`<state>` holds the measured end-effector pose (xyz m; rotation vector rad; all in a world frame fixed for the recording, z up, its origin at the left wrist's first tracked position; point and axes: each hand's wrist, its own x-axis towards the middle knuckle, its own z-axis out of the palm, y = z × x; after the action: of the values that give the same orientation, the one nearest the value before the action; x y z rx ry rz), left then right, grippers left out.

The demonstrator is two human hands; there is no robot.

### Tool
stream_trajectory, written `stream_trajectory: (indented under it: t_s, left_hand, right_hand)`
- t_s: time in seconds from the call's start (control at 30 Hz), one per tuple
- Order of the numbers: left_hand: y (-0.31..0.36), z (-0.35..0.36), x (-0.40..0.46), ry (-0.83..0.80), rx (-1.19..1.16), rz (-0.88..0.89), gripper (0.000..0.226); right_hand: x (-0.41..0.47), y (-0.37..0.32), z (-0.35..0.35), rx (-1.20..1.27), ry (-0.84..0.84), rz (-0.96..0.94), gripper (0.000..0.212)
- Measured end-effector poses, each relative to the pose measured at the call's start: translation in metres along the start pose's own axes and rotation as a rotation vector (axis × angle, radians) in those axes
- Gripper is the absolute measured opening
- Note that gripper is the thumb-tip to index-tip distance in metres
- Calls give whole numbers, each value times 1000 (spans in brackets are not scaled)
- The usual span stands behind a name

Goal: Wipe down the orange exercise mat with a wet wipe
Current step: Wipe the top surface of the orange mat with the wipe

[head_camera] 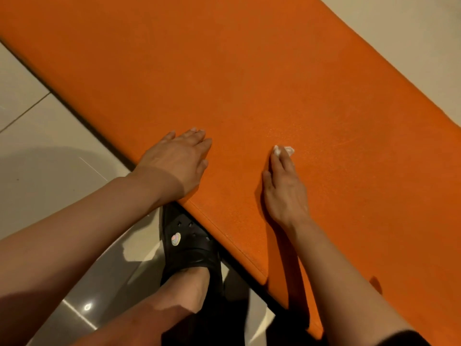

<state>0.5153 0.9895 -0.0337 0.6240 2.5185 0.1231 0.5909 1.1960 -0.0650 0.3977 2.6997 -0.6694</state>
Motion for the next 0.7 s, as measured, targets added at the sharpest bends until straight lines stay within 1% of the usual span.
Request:
stream_trajectory:
  t_s: [0.07,0.13,0.2,0.27,0.37,0.43,0.5,0.6,0.63,0.7]
  left_hand:
    - [1,0,-4,2,-11,-6,54]
    - [4,2,-7,13,-18,-3,53]
    - [2,3,-11,24,-32,2,53]
    - [-1,4,-18,22,-34,17,52]
    - [-6,7,-29,13,-27,33,52]
    - [-7,8,-33,25,-27,33,52]
    - [-6,9,-35,43,-33,28,52]
    - [-3,9,-38,69,-63,22,51]
    - [-3,10,-39,73,-72,25,51]
    - [-5,11,-44,78,-85,33,51]
  right_hand:
    - [12,-30,6,47,-32,-66,54]
    - [27,-61,10,73,-104,-192,54]
    - [32,-69,10,72,-132,-277,53]
    - [17,-51,5,40,-128,-262,52]
    - [-27,-18,-1,-4,-100,-127,52]
    - [-36,-21,3,12,-73,-81,53]
    - [-25,-44,7,61,-92,-107,54]
    - [-5,-80,12,99,-170,-253,54]
    - [-4,-82,12,90,-181,-290,54]
    - [-17,-71,9,77,-180,-302,54]
